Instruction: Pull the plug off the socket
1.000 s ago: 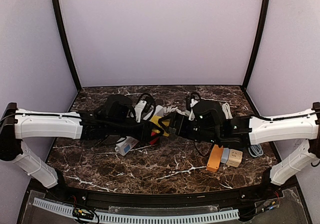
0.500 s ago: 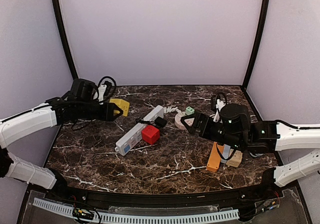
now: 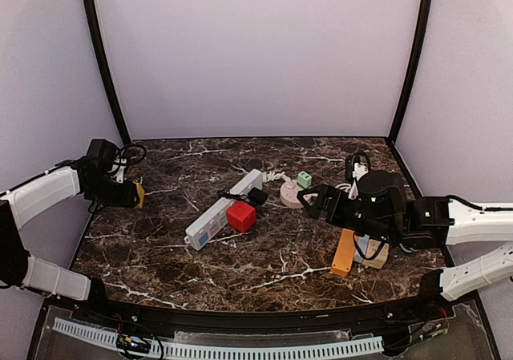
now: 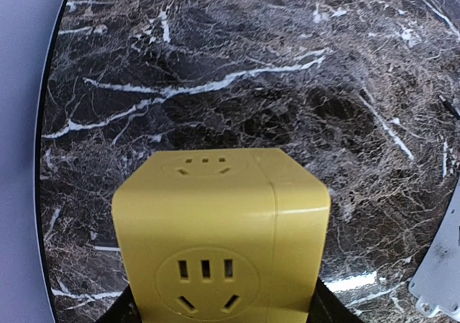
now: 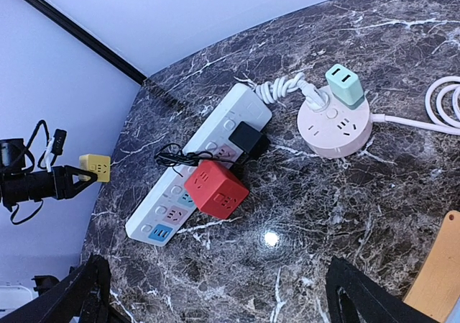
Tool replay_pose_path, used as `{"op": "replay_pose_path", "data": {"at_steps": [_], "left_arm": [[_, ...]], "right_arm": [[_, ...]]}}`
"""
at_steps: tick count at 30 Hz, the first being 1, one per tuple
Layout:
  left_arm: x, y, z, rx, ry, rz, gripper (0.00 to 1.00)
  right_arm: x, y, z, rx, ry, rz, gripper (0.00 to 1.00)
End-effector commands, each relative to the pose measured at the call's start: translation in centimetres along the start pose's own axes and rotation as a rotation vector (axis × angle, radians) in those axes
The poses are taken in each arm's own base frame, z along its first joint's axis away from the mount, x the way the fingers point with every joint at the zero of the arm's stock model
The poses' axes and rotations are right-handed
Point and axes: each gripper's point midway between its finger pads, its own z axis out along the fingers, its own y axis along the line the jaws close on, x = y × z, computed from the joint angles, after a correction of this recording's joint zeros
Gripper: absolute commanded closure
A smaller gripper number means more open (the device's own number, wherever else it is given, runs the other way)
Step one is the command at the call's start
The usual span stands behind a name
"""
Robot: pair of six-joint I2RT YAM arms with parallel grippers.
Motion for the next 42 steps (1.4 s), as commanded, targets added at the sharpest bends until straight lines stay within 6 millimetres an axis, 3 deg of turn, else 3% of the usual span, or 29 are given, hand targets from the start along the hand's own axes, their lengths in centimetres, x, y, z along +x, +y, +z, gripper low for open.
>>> {"op": "replay_pose_path", "data": {"at_steps": [1,7,15,22,29,31,35,37,40,42], "left_arm": [[1.2,1.5,0.6,-0.044,0.071,0.013,0.90],[2.7,0.9,2.2,-0.006,0.162,-0.003,0.90],[3.8,1.0,3.1,-0.014,0.220,-0.007,0.80],[4.3,1.0,3.3,-0.015,0.243,-0.010,0.53],[4.1,1.0,3.0,-0.016,0.227,-0.013,0.14],[3.9,1.0,2.8,-0.011,0.219,-0.011,0.07],[2.8,0.9,1.9,-0.007,0.166,0.000,0.04],[1.4,0.2,0.8,0.017,0.090,0.030,0.04],[-0.8,-3.3,-2.0,0.145,-0.047,0.121,0.04],[-1.3,-6.3,-3.4,0.233,-0.088,0.212,0.04]], "right_arm": [[0.2,-0.5,0.1,0.023,-0.001,-0.010,0.01],[0.4,-0.6,0.2,0.025,0.003,-0.003,0.01],[0.8,-0.7,0.5,0.031,0.017,-0.006,0.01],[1.1,-0.8,0.7,0.032,0.026,-0.006,0.01],[1.1,-0.7,0.6,0.027,0.027,-0.007,0.01],[1.1,-0.7,0.6,0.025,0.028,-0.007,0.01],[1.0,-0.6,0.5,0.024,0.028,-0.010,0.01],[0.9,-0.6,0.5,0.025,0.026,-0.016,0.01],[1.0,-0.8,0.5,0.032,0.027,-0.022,0.01],[1.1,-0.9,0.7,0.037,0.030,-0.025,0.01]]}}
